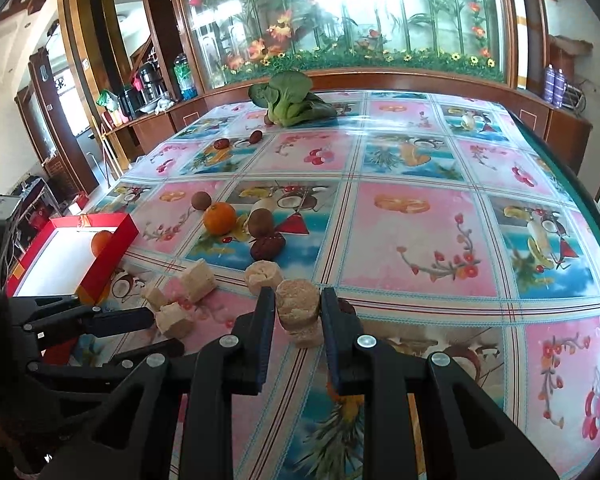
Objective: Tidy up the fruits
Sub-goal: 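Grasp a round beige cake with the right gripper while the left gripper grasps a beige cube, then carry both items over the white tray and open both grippers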
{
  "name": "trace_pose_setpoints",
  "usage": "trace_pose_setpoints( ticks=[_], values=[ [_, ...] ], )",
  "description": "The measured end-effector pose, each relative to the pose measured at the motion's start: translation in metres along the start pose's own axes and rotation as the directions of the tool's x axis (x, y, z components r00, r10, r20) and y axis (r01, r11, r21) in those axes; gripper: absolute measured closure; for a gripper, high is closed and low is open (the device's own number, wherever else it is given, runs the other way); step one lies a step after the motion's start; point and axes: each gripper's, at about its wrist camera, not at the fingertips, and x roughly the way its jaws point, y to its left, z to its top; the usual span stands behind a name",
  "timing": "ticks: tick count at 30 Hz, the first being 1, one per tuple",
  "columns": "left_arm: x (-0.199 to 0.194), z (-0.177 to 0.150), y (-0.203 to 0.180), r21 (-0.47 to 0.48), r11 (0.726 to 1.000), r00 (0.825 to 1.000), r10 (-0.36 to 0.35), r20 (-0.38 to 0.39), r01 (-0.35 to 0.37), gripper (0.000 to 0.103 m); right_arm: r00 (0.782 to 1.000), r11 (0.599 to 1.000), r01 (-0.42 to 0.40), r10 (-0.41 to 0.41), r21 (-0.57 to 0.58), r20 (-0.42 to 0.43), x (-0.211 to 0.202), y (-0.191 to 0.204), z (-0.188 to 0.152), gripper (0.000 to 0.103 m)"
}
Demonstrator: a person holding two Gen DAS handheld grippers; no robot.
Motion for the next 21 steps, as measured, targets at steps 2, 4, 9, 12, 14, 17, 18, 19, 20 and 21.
trace_pose_setpoints(
  ticks=[2,4,9,12,14,17,18,19,20,21],
  values=[
    [0.000,0.002,0.000,-0.017,1.000,1.000,-0.005,-0.004,0.005,0.063,1.000,1.000,-0.004,0.004,-0.001,0.000,0.000,0.001,0.000,0.081],
    [0.001,0.005,-0.002,-0.018,1.000,1.000,-0.015,0.002,0.015,0.063,1.000,1.000,-0.003,0.003,-0.001,0.003,0.000,0.001,0.000,0.081],
    [0.007,0.010,-0.009,-0.006,1.000,1.000,-0.008,0.015,0.008,0.076,1.000,1.000,-0.004,0.004,0.000,0.001,0.000,0.001,0.000,0.081],
    [0.008,0.011,-0.008,-0.001,1.000,1.000,-0.004,0.025,0.004,0.080,1.000,1.000,-0.009,0.009,0.002,0.004,0.000,0.001,0.000,0.081],
    [0.007,0.010,-0.005,-0.012,1.000,1.000,-0.014,0.028,0.014,0.081,1.000,1.000,-0.017,0.017,0.003,0.007,0.000,0.002,0.000,0.081],
    [0.004,0.009,-0.004,-0.023,0.999,0.999,-0.024,0.033,0.025,0.081,0.999,1.000,-0.025,0.025,0.007,0.024,-0.002,0.002,0.000,0.081],
    [0.001,0.007,-0.003,-0.028,0.999,0.999,-0.028,0.038,0.029,0.081,0.999,0.999,-0.032,0.031,0.010,0.028,-0.003,0.002,0.000,0.081],
    [-0.004,0.006,-0.002,-0.035,0.999,0.998,-0.034,0.048,0.036,0.081,0.999,0.999,-0.042,0.041,0.015,0.030,-0.003,0.002,0.000,0.081],
    [-0.008,0.004,-0.001,-0.041,0.998,0.998,-0.037,0.057,0.040,0.081,0.998,0.998,-0.052,0.051,0.022,0.033,-0.003,0.003,-0.001,0.081],
    [-0.016,0.001,0.001,-0.051,0.998,0.996,-0.041,0.073,0.045,0.081,0.998,0.998,-0.056,0.055,0.027,0.034,-0.003,0.003,-0.001,0.081]
  ],
)
